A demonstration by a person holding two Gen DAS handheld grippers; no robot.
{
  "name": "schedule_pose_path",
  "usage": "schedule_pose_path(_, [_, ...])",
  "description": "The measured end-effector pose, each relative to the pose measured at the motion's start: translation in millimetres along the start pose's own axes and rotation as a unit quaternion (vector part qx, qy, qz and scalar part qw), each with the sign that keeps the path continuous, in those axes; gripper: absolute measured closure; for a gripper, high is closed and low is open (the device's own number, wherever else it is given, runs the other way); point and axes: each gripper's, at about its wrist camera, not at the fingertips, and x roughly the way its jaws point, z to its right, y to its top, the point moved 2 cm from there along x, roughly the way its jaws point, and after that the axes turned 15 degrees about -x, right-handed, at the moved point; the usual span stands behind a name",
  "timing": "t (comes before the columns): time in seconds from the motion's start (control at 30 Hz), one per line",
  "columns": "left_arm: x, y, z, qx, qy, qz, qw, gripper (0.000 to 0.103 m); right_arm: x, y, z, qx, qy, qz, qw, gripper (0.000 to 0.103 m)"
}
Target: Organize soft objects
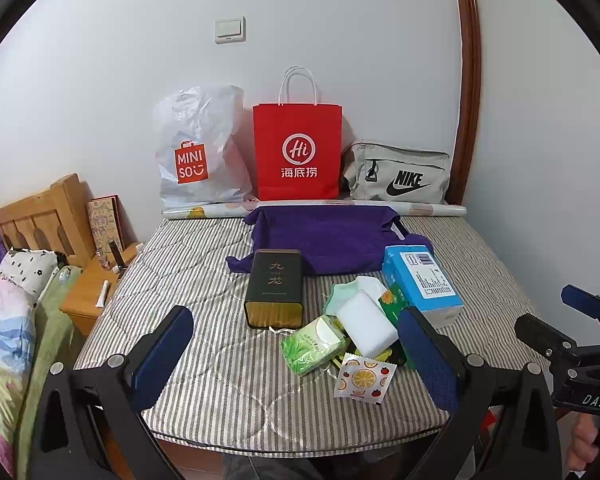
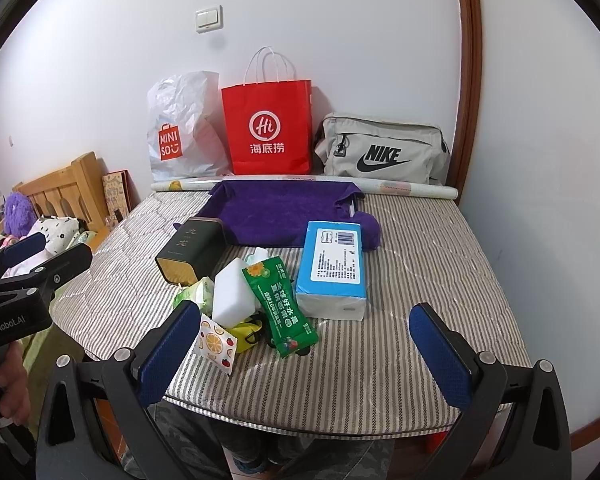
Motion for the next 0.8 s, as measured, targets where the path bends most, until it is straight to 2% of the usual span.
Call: schedule_pose_path(0.8, [-2.9, -4.8, 2.6, 0.005, -0.004, -0.004, 1.0000, 0.001, -5.4, 1.9, -0.1, -0.003, -0.005, 0.006, 1.000, 0.000])
